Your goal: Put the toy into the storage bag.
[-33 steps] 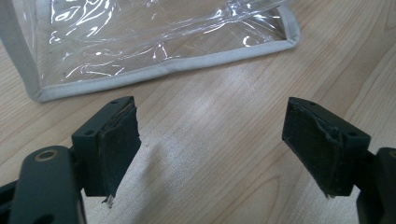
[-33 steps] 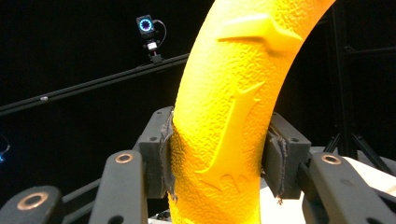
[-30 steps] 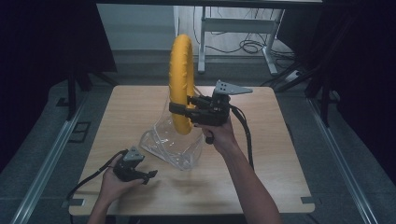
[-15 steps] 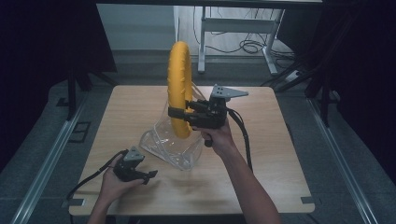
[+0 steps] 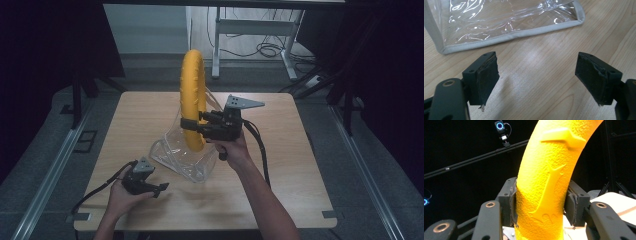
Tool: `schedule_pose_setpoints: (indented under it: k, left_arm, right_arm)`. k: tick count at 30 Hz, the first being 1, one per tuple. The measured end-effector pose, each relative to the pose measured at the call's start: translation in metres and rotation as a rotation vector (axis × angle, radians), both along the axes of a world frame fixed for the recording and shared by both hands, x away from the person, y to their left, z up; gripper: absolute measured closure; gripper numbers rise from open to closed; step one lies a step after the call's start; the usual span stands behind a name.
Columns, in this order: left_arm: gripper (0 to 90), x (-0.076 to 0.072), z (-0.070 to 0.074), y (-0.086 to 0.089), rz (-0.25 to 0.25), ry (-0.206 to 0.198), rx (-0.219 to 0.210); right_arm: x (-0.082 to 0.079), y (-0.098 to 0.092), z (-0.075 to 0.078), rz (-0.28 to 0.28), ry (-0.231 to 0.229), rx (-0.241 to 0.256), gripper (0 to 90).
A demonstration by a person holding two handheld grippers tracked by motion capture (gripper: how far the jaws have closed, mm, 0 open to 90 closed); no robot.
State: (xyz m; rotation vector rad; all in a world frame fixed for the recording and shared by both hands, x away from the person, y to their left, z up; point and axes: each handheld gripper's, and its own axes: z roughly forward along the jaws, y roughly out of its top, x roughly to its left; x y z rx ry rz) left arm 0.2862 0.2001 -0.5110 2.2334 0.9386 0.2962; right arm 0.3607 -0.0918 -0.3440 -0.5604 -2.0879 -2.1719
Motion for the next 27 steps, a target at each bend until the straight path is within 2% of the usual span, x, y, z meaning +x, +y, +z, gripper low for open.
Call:
schedule_pose_setpoints:
  k: [10, 12, 15, 27]
  left_arm:
    - [18.7, 0.0, 0.0, 0.0, 0.0, 0.001, 0.001]
    - [18.7, 0.0, 0.0, 0.0, 0.001, 0.001, 0.001]
    - [18.7, 0.0, 0.0, -0.001, -0.001, 0.001, 0.001]
    - [18.7, 0.0, 0.0, -0.001, -0.001, -0.001, 0.001]
  right_arm:
    - [0.0, 0.0, -0.007, 0.004, 0.018, -0.004, 50.5]
    - [-0.002, 0.001, -0.009, 0.011, 0.034, -0.009, 50.5]
    - [-0.002, 0.002, -0.012, 0.011, 0.026, -0.016, 50.4]
    - [-0.002, 0.007, -0.022, 0.022, 0.053, -0.029, 50.4]
